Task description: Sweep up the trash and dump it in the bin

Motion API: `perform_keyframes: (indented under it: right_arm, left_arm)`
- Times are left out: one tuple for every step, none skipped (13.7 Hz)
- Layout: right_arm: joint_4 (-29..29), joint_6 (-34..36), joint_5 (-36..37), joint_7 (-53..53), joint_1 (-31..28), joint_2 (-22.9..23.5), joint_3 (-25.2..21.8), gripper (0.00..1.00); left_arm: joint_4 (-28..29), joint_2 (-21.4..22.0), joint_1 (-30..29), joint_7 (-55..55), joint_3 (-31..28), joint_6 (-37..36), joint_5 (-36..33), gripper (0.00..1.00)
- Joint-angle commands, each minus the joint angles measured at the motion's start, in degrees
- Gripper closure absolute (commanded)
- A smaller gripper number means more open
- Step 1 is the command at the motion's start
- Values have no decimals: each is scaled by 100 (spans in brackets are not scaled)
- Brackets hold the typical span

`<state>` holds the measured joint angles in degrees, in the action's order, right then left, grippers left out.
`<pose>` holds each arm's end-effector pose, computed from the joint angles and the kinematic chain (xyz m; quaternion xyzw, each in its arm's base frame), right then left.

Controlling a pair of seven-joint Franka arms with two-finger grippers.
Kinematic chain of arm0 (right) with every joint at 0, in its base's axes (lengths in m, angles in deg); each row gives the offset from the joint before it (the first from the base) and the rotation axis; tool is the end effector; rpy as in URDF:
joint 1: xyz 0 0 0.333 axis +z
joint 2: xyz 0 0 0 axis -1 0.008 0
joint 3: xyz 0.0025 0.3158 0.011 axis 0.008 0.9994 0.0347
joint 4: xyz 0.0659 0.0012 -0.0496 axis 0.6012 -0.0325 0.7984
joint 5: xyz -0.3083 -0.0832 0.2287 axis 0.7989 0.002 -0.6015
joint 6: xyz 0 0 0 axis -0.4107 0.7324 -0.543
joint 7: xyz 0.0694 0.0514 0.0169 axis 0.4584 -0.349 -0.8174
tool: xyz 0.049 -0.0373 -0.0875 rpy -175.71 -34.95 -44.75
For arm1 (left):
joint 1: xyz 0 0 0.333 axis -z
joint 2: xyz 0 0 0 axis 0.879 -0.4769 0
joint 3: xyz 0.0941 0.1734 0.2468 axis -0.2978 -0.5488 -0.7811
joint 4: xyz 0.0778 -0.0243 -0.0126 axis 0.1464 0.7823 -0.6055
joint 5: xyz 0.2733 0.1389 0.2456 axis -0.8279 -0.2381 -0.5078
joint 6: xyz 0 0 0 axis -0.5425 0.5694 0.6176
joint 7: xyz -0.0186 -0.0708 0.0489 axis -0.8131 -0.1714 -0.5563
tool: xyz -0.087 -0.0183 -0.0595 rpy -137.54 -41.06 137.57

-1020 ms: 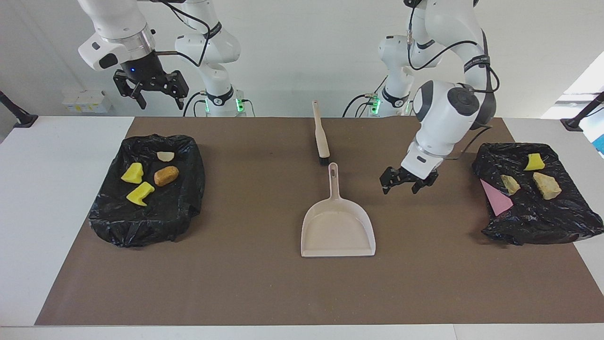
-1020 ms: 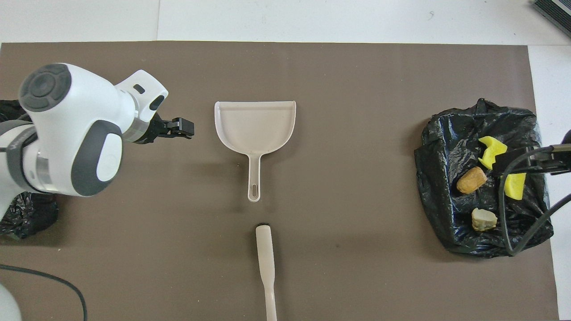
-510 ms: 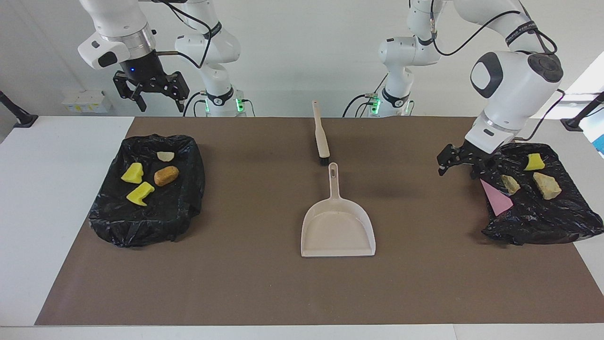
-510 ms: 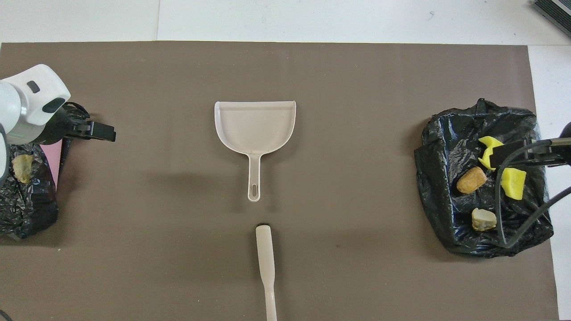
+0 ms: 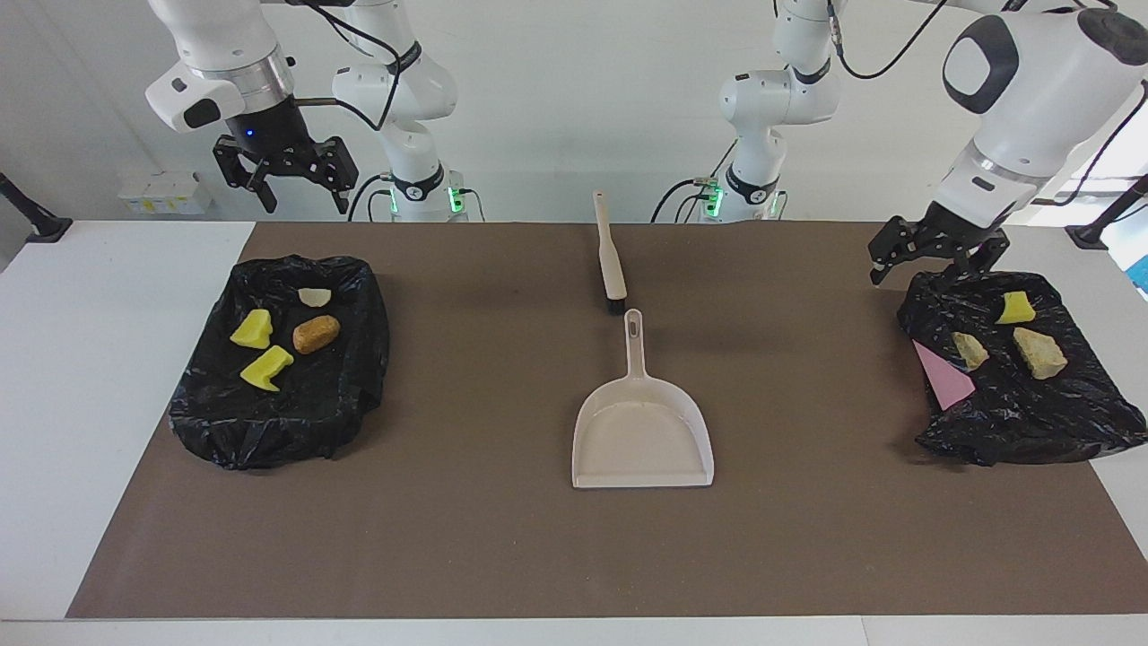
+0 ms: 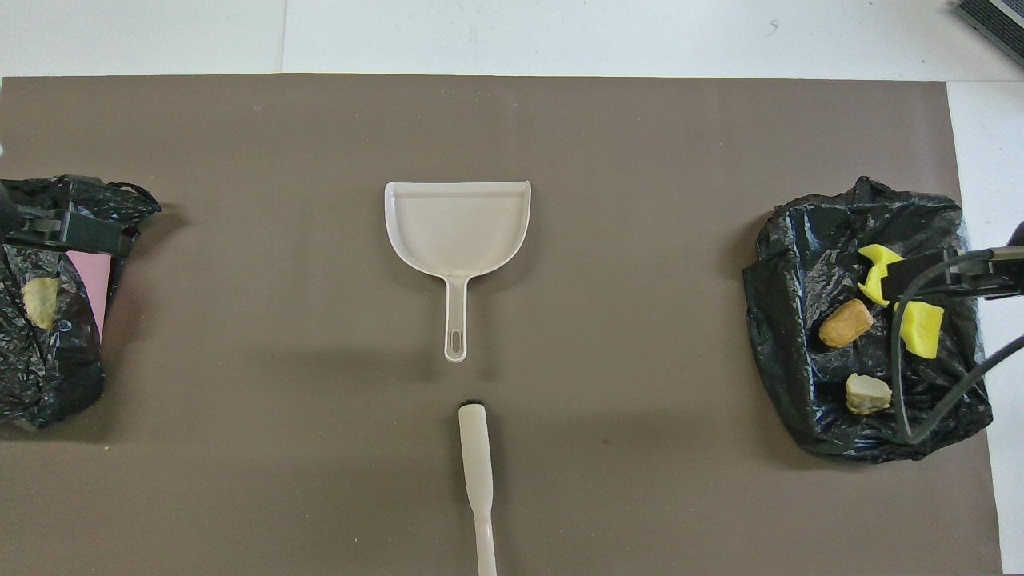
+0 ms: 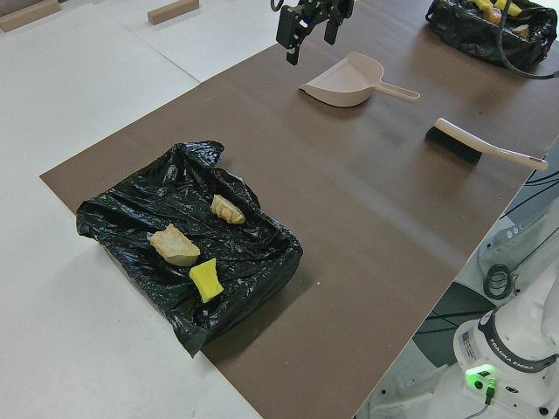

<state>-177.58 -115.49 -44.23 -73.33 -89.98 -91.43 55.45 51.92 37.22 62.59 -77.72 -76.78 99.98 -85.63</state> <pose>0.5255 0.0171 0.6621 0.9999 -0.0121 -0.0030 0.0101 0.5704 -0.0084 0.6088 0.9968 -0.0692 0.0245 0.0323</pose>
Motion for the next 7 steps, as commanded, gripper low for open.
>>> perform_keyframes:
  right_arm:
    - [-47,-94,-47,121,-61,-19,22,0]
    - [-47,-94,-38,121,-62,-19,22,0]
    - [-47,-94,-47,112,-62,-28,22,0]
    - [-47,-94,-73,112,-62,-28,22,0]
    - [-47,-94,-73,103,-62,-28,22,0]
    - [-47,-94,-82,103,-53,-28,22,0]
    - [-47,-86,-82,112,-44,-28,30,0]
  left_arm:
    - [-175,44,-273,-86,48,-219,-75,0]
    - [-175,106,-387,-112,75,-211,-66,0]
    - [-175,98,-345,-252,84,-193,-66,0]
    - [-175,98,-292,-523,127,-158,-75,0]
    - [-175,98,-274,-578,154,-158,-92,0]
    - [-175,98,-222,-561,163,-175,-101,0]
    - [-157,98,-126,-561,163,-184,-171,0]
